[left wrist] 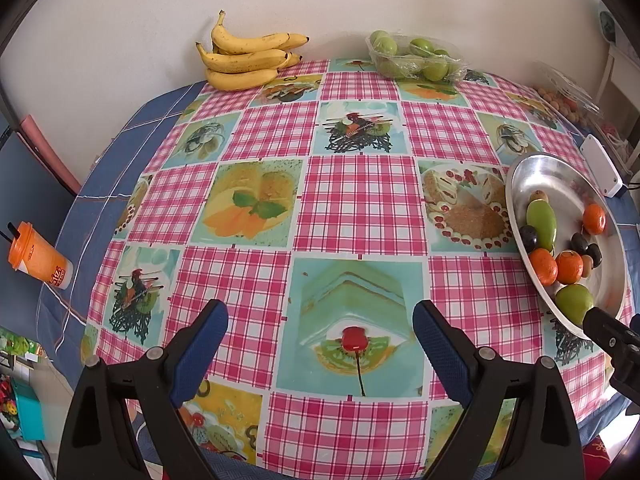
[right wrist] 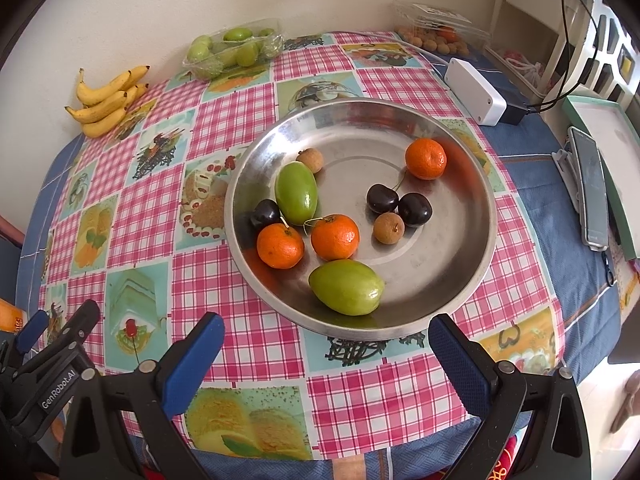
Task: Organize fruits
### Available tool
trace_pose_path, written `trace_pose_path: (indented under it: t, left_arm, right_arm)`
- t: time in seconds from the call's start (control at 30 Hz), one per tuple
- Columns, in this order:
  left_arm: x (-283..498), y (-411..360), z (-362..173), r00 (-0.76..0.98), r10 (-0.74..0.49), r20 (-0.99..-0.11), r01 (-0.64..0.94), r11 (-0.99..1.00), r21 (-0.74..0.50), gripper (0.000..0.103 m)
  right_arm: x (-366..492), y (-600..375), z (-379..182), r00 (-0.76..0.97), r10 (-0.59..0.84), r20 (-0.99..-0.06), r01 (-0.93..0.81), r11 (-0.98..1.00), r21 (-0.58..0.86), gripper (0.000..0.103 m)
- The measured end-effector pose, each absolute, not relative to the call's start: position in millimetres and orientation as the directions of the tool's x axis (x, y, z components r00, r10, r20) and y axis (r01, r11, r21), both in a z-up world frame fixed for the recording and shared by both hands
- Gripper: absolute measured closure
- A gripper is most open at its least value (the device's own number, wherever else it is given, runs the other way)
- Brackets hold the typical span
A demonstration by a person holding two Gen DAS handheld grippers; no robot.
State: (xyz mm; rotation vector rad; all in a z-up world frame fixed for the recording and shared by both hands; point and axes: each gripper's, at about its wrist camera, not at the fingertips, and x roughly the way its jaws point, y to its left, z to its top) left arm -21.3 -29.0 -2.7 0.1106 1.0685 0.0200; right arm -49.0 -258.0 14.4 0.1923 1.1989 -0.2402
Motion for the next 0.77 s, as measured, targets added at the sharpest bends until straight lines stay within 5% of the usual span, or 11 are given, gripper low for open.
trace_pose_path:
  t: [0.77]
  left_arm:
    - [-21.8,-29.1,-2.6,0.481,0.070,-0.874,0.038,0.994,0.100,0.009]
  right_arm:
    - [-46.4,-255.8,9.4,0.318,-0.085,-0.944,0.290,0.957,0.012,0.000]
